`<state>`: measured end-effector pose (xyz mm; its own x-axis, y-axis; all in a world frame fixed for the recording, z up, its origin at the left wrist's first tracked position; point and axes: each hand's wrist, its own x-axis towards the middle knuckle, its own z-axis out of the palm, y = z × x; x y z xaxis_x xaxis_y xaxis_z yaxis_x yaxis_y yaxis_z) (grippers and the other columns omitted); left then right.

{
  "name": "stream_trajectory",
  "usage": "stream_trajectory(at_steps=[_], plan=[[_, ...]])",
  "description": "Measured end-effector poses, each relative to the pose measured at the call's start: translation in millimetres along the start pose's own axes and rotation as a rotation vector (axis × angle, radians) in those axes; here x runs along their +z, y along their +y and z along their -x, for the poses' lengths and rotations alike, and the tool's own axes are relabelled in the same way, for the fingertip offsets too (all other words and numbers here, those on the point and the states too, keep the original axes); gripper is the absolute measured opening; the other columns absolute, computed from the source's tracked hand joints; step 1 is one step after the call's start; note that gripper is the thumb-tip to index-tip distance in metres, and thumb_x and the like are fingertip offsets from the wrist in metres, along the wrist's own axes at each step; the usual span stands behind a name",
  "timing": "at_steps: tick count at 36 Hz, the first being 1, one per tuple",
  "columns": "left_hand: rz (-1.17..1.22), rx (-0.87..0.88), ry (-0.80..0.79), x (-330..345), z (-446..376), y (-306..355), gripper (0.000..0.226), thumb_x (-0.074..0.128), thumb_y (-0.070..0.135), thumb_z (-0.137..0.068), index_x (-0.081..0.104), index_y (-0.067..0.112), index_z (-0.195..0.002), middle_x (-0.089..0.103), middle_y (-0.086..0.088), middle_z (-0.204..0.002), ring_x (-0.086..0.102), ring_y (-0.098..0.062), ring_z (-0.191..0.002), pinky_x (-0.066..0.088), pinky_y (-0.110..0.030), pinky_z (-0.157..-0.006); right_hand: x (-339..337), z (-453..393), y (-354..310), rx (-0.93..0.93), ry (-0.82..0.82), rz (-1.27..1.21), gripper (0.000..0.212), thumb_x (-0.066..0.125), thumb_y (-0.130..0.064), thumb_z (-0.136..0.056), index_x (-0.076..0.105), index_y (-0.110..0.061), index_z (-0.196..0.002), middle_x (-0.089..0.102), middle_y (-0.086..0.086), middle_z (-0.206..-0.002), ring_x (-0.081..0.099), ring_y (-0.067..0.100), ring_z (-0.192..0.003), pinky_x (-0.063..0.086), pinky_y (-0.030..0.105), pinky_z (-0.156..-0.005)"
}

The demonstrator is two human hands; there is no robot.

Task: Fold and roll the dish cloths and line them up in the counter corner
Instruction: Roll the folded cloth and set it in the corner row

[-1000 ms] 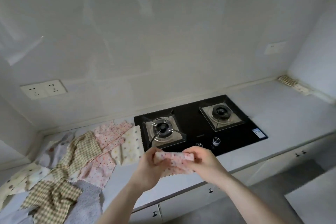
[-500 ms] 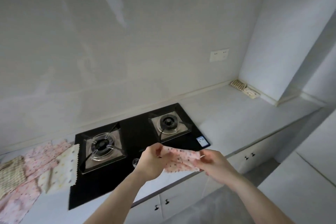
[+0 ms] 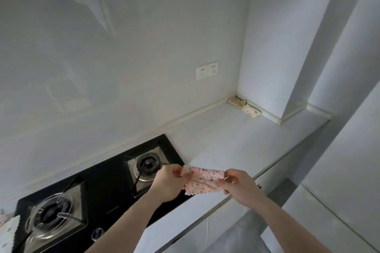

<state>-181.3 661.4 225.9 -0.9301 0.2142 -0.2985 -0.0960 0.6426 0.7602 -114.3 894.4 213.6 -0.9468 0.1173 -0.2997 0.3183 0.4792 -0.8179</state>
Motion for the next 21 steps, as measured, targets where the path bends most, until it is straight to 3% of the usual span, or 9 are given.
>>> stream_trajectory(at_steps=[5,9,13,16,21], plan=[[-0.049,-0.003,-0.049,20,-59,31,0.029,0.076,0.042,-0.082,0.070,0.014,-0.078,0.075,-0.004,-0.077,0.072,-0.016,-0.074,0.057,-0.034,-0.075,-31,-44,17,0.079,0.053,0.023,0.017,0.070,-0.027,-0.087,0.069,-0.011,-0.081,0.072,0.000,-0.065,0.056,0.005,-0.052,0.044,0.024,-0.057],[-0.060,0.030,-0.068,34,-99,58,0.031,0.074,0.045,-0.085,0.071,0.016,-0.075,0.073,0.007,-0.064,0.062,0.000,-0.054,0.045,-0.013,-0.052,-57,-79,28,0.148,0.107,-0.009,0.015,0.070,-0.026,-0.087,0.068,-0.016,-0.076,0.071,-0.001,-0.063,0.055,0.003,-0.050,0.044,0.023,-0.056],[-0.056,0.029,-0.118,41,-140,80,0.027,0.074,0.042,-0.086,0.073,0.016,-0.081,0.076,0.005,-0.072,0.070,-0.013,-0.066,0.056,-0.025,-0.062,-82,-114,41,0.249,0.155,-0.186,0.012,0.073,-0.025,-0.087,0.073,-0.013,-0.090,0.074,0.010,-0.075,0.064,0.013,-0.065,0.046,0.026,-0.059],[-0.078,0.026,-0.102,41,-166,92,0.020,0.075,0.037,-0.086,0.073,0.017,-0.084,0.076,0.002,-0.075,0.067,-0.010,-0.066,0.050,-0.019,-0.057,-100,-140,50,0.304,0.195,-0.301,0.015,0.076,-0.023,-0.088,0.071,-0.010,-0.093,0.070,0.006,-0.073,0.064,0.014,-0.066,0.046,0.024,-0.057],[-0.092,0.021,-0.064,35,-211,106,0.011,0.075,0.032,-0.086,0.072,0.022,-0.087,0.075,0.005,-0.084,0.071,-0.013,-0.079,0.056,-0.022,-0.067,-136,-201,69,0.388,0.250,-0.389,0.012,0.073,-0.021,-0.091,0.068,-0.012,-0.097,0.072,0.009,-0.081,0.065,0.015,-0.070,0.049,0.024,-0.059]])
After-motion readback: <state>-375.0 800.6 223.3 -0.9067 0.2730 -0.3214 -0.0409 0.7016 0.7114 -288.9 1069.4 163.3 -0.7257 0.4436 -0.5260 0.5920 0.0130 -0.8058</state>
